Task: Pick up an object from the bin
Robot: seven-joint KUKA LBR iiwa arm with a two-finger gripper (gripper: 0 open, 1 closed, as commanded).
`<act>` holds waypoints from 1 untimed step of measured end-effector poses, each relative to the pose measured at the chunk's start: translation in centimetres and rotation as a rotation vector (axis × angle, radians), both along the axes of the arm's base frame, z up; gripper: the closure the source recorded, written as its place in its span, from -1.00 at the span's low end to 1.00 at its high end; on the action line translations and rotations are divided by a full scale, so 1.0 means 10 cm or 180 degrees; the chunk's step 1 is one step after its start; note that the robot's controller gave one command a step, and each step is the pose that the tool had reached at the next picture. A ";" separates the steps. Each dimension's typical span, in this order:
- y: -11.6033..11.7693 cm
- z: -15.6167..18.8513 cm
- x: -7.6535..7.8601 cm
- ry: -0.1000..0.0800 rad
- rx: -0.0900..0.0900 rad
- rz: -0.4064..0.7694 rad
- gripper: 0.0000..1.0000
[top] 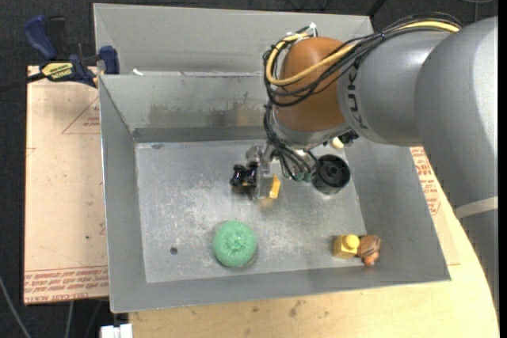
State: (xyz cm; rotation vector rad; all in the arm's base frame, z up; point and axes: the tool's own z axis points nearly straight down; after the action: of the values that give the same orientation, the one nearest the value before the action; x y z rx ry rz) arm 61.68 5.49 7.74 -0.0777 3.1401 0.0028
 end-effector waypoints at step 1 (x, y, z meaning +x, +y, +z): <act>0.33 1.24 0.17 -0.0010 -0.0001 0.0114 1.00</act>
Offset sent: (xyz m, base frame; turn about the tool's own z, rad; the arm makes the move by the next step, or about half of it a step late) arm 0.0000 0.0000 0.0000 0.0000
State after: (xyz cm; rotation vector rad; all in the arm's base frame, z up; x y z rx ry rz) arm 63.36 8.78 20.10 -0.1339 3.1351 0.0023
